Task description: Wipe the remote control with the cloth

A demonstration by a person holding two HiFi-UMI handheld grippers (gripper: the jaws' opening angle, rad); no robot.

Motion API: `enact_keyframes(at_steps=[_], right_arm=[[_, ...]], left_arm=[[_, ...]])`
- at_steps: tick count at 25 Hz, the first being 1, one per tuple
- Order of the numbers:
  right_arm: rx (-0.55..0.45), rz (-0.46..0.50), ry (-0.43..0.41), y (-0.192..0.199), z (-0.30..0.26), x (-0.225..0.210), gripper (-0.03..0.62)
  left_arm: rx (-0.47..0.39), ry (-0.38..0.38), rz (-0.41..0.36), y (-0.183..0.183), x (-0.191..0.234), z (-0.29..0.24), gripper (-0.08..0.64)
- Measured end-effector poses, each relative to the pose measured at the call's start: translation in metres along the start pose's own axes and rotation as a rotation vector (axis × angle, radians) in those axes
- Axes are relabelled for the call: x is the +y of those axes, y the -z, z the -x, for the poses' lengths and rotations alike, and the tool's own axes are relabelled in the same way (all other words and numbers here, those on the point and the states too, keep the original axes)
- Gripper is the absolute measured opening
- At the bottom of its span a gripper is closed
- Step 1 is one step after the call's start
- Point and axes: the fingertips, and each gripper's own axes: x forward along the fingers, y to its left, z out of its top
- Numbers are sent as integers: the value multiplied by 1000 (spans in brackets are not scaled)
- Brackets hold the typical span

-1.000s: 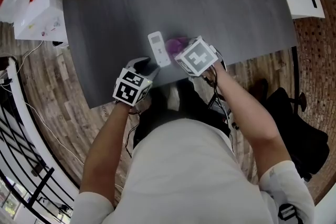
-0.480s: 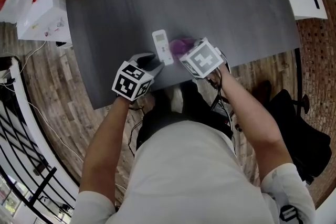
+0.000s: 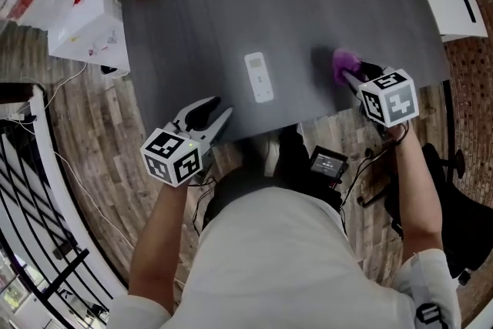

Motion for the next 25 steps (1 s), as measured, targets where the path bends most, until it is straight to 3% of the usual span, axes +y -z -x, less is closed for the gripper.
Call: enact_keyframes(at_steps=[9,12,14,17,21,25], right_arm=[[-248,40,176,-15,105,-9,147],[-366,15,170,-19,142,1,147],[-466,-56,118,-19,165,13,147],[-585,-180,-28,-12,192,39,147],[-649,-306,-236,20,216,77,147],[-683,-366,-341,54,237,101,147]], left_arm=[[-286,63,100,-35,-41,77,84],[-374,82,140,-38,-69,100,47],[-422,93,161,-35,-92,112,35],[-481,97,194,-24,-130,123,34],[-546,91,213,0,-188,136,34],[-595,101,216,22,-242,140,34]])
